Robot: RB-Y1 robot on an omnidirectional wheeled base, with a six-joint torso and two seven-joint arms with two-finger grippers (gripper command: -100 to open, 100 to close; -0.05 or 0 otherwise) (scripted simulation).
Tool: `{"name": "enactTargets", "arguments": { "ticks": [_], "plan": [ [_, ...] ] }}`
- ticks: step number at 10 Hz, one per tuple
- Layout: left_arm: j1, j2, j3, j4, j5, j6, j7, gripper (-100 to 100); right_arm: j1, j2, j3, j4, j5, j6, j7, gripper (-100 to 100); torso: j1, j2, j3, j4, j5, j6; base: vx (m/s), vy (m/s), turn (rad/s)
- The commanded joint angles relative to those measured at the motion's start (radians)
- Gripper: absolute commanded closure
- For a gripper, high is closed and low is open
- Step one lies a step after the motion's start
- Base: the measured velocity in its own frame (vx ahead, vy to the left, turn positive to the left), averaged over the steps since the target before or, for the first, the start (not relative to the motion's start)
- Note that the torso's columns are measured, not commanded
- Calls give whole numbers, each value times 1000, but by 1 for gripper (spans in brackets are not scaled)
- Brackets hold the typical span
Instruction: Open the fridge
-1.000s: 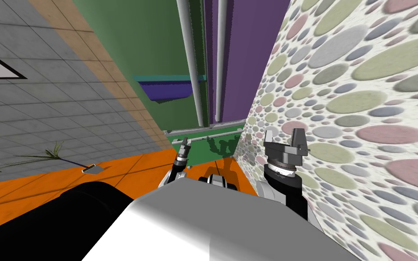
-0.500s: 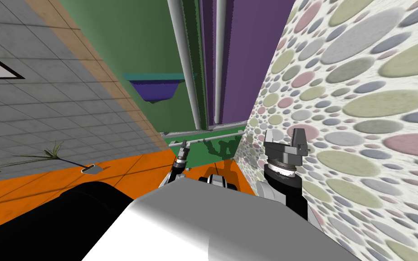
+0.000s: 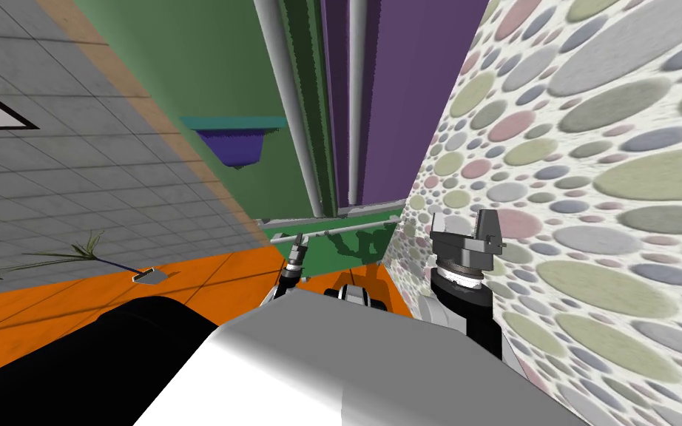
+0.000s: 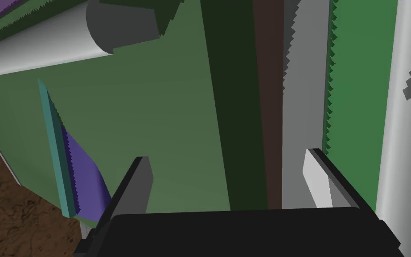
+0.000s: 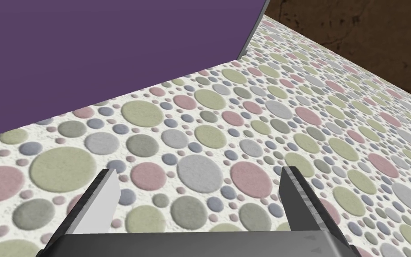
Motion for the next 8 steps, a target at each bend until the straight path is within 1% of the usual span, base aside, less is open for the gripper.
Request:
{"name": "enactTargets", "arguments": {
  "ticks": [1, 5, 8],
  "plan": [
    [0, 2, 11, 64, 10, -43, 9, -100, 0, 0, 0, 0, 0, 0, 0, 0, 0, -1, 0, 0, 0, 0, 100, -14, 37],
    [-4, -3, 32, 174, 27, -112, 24, -100, 0, 0, 0, 0, 0, 0, 0, 0, -2, 0, 0, 0, 0, 0, 98, -35, 37],
    [-7, -15, 50, 256, 41, -169, 36, -100, 0, 0, 0, 0, 0, 0, 0, 0, 5, -9, -4, -3, 3, 3, 107, -51, 57]
  ]
}}
